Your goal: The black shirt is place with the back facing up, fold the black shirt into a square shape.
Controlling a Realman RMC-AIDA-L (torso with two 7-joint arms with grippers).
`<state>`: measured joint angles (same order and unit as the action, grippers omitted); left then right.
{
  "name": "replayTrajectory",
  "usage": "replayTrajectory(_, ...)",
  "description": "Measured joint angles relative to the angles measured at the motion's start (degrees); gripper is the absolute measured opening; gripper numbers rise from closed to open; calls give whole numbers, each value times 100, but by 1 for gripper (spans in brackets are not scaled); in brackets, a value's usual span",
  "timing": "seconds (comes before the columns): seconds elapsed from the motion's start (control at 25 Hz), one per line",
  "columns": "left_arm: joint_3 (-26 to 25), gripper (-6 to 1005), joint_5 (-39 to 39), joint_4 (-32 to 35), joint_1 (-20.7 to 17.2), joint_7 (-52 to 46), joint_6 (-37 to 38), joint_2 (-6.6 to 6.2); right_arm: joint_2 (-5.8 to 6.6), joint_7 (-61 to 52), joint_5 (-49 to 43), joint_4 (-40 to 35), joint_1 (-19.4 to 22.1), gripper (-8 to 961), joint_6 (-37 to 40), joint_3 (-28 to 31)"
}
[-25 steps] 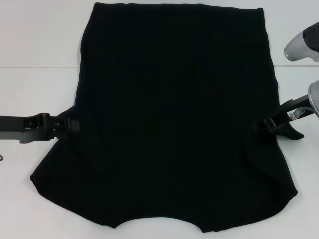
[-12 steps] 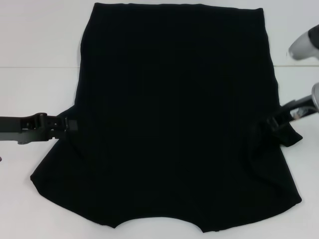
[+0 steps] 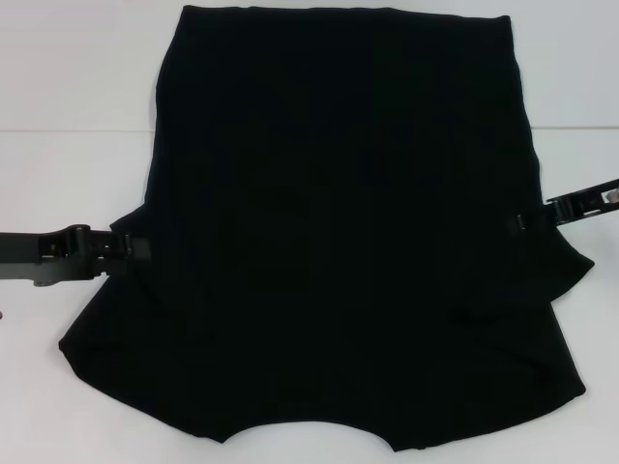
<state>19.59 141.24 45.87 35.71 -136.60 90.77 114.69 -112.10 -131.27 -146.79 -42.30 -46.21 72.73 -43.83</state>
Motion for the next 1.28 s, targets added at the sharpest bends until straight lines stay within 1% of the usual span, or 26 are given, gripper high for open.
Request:
replayTrajectory(0.2, 2, 534, 0, 1, 16, 1, 3, 1, 40, -107, -65, -11, 109, 648, 70, 93)
replayTrajectory(0.4, 4, 535, 0, -14, -16, 2, -37, 9, 104, -541, -574, -130, 268, 676, 173, 148)
replayTrajectory(0.52, 3, 535, 10, -66, -17, 7, -59, 10, 141, -663, -568, -174, 337, 675, 209, 210)
replayTrajectory(0.76, 1, 535, 4, -87, 36, 8, -47, 0, 114, -836, -615, -140, 341, 673, 149, 192)
replayTrajectory(1.04, 32, 534, 0, -210, 57, 18, -122, -4, 105, -1150, -913, -125, 373, 669, -35, 224)
replayTrajectory(1.28, 14, 534, -1, -227, 50, 58, -130, -7, 28, -1158, -923, -8, 381, 657, -274, 225)
